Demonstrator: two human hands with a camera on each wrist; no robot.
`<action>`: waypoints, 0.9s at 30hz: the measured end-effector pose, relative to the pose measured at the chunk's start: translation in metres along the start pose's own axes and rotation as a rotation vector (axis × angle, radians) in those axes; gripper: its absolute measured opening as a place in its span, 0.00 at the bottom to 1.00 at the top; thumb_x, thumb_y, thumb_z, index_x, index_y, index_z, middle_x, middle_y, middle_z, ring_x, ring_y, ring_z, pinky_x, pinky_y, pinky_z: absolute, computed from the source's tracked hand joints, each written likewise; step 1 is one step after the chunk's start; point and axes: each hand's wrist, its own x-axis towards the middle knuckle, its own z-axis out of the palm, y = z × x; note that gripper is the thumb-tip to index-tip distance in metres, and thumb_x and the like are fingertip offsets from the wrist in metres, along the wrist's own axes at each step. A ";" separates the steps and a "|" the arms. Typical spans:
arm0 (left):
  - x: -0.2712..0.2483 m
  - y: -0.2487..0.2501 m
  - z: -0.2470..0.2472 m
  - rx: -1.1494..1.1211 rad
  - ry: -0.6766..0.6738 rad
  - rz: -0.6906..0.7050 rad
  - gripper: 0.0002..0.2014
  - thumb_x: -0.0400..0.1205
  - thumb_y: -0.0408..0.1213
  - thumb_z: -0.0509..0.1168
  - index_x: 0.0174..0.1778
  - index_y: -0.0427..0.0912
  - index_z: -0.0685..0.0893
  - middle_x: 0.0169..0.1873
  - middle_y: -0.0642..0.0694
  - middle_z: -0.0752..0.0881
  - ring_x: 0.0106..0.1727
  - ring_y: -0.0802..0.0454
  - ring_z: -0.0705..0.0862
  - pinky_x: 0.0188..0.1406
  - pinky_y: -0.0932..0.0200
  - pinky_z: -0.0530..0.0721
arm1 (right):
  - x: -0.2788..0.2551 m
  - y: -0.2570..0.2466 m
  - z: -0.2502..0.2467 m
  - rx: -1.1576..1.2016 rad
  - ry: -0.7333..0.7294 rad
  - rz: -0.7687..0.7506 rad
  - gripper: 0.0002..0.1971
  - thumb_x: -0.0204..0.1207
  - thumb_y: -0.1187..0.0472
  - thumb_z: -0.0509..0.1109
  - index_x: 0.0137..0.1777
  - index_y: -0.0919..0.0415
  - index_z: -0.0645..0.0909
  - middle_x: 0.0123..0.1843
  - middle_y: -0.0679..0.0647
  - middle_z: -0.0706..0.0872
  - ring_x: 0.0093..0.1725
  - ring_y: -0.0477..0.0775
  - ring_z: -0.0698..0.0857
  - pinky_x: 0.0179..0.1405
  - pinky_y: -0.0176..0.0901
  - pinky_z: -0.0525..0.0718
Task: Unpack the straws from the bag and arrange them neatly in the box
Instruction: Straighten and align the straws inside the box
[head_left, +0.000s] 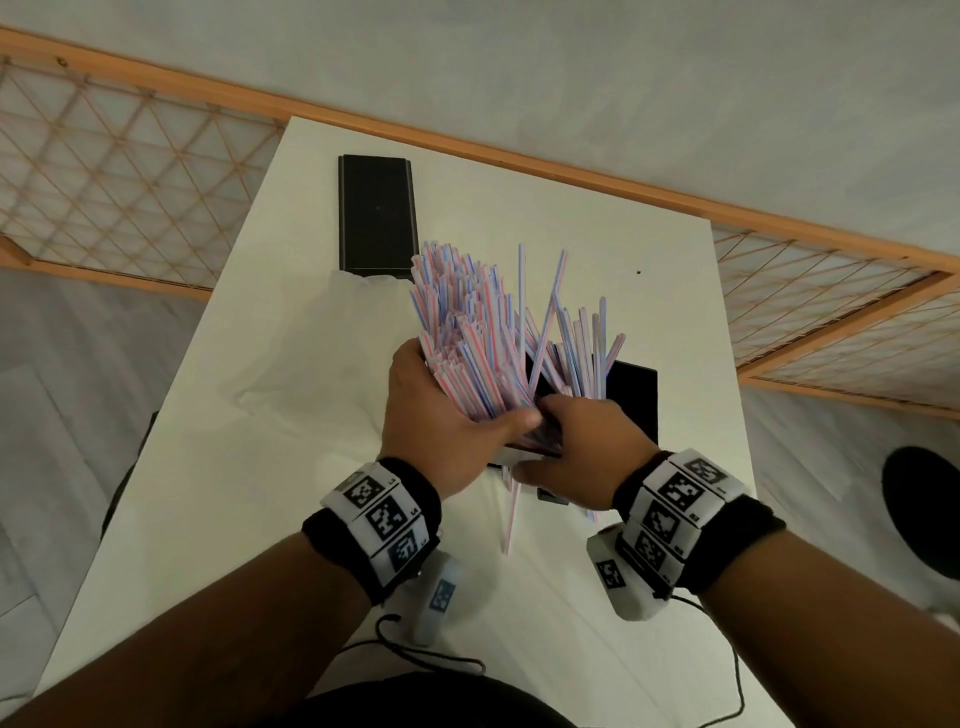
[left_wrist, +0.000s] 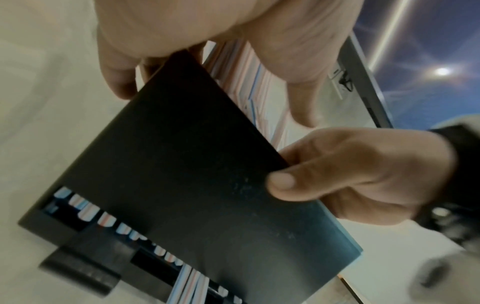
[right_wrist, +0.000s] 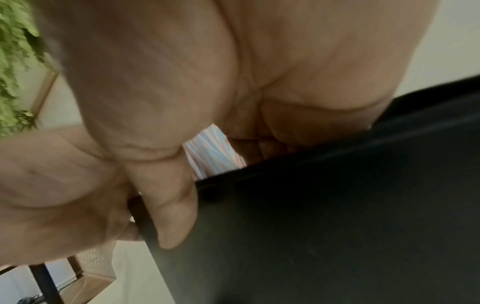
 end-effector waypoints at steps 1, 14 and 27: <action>0.001 0.001 -0.001 -0.002 -0.002 -0.028 0.47 0.53 0.53 0.89 0.65 0.51 0.71 0.61 0.54 0.80 0.57 0.64 0.82 0.48 0.77 0.76 | -0.005 0.003 -0.004 0.012 0.015 -0.009 0.19 0.69 0.44 0.79 0.47 0.48 0.72 0.36 0.39 0.76 0.34 0.40 0.76 0.29 0.25 0.64; 0.010 0.025 -0.010 -0.178 0.007 -0.089 0.47 0.55 0.54 0.88 0.66 0.55 0.71 0.57 0.57 0.90 0.56 0.62 0.90 0.61 0.50 0.89 | -0.008 0.024 -0.020 0.051 -0.011 0.353 0.31 0.71 0.29 0.68 0.28 0.58 0.70 0.26 0.51 0.75 0.27 0.51 0.76 0.26 0.41 0.70; 0.010 0.014 -0.016 -0.184 -0.039 -0.101 0.50 0.51 0.59 0.86 0.67 0.53 0.69 0.58 0.55 0.88 0.56 0.60 0.91 0.59 0.48 0.91 | -0.005 0.025 -0.021 0.202 0.177 0.477 0.22 0.69 0.40 0.76 0.40 0.59 0.77 0.35 0.52 0.81 0.35 0.50 0.79 0.26 0.41 0.69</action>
